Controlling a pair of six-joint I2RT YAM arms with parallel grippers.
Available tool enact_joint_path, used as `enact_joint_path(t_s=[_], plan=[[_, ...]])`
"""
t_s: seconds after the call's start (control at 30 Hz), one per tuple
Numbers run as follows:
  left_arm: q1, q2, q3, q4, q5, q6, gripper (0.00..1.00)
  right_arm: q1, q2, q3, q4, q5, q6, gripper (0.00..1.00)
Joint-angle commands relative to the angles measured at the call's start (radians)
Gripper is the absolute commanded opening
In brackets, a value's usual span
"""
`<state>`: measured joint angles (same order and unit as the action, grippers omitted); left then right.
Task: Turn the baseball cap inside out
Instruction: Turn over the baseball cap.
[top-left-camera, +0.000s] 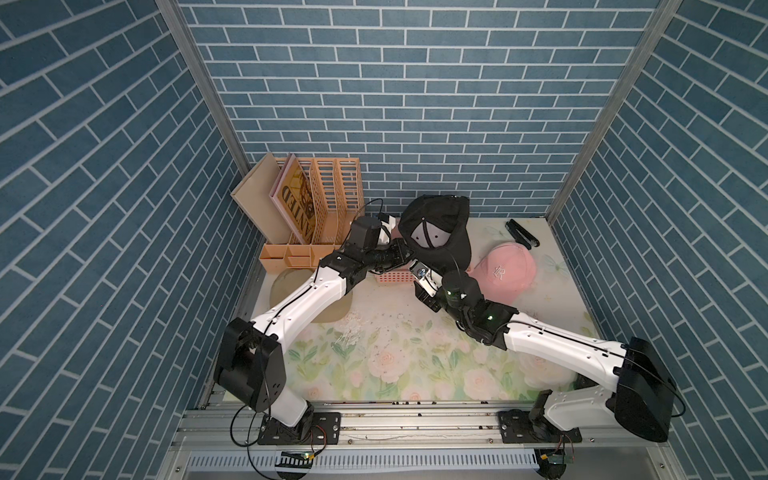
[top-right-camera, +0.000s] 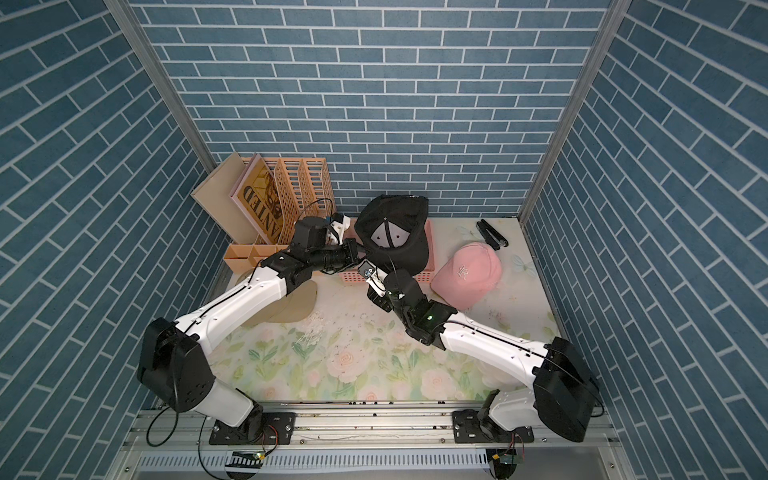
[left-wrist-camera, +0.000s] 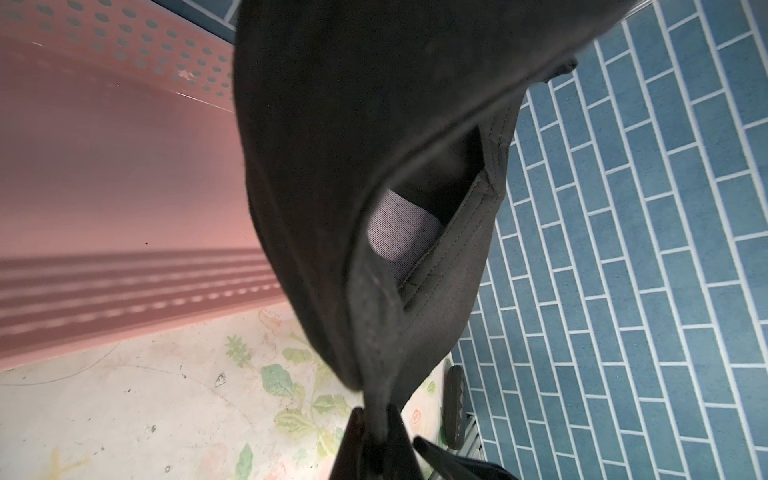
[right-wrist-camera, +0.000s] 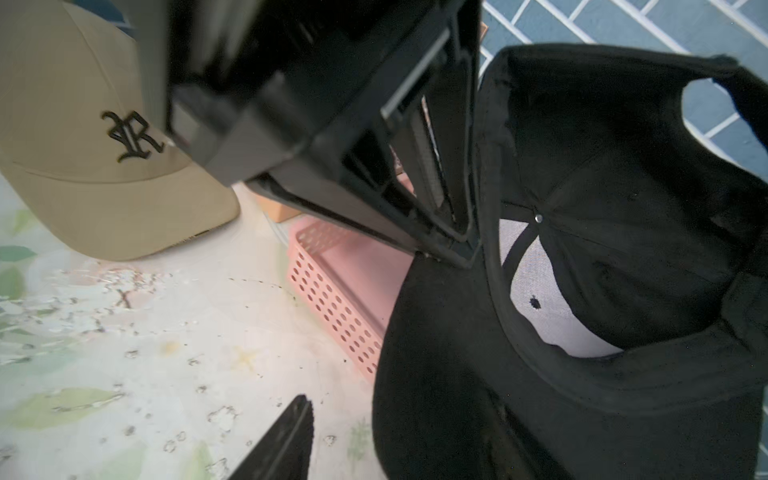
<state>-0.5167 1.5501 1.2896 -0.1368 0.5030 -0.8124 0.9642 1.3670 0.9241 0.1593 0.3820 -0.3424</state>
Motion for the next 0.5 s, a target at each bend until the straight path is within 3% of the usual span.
enact_joint_path(t_s=[0.0, 0.13, 0.23, 0.47], plan=[[0.001, -0.042, -0.010, 0.052, 0.031, -0.006, 0.00, 0.006, 0.027, 0.032, 0.094, 0.131, -0.094, 0.65], [0.000, -0.049, -0.023, 0.048, 0.051, -0.004, 0.00, 0.004, 0.064, 0.028, 0.193, 0.210, -0.163, 0.62], [0.000, -0.054, -0.030, 0.038, 0.049, 0.008, 0.00, 0.002, 0.088, 0.016, 0.281, 0.244, -0.227, 0.52], [-0.002, -0.059, -0.044, 0.048, 0.045, 0.006, 0.00, -0.025, 0.091, -0.014, 0.408, 0.190, -0.270, 0.10]])
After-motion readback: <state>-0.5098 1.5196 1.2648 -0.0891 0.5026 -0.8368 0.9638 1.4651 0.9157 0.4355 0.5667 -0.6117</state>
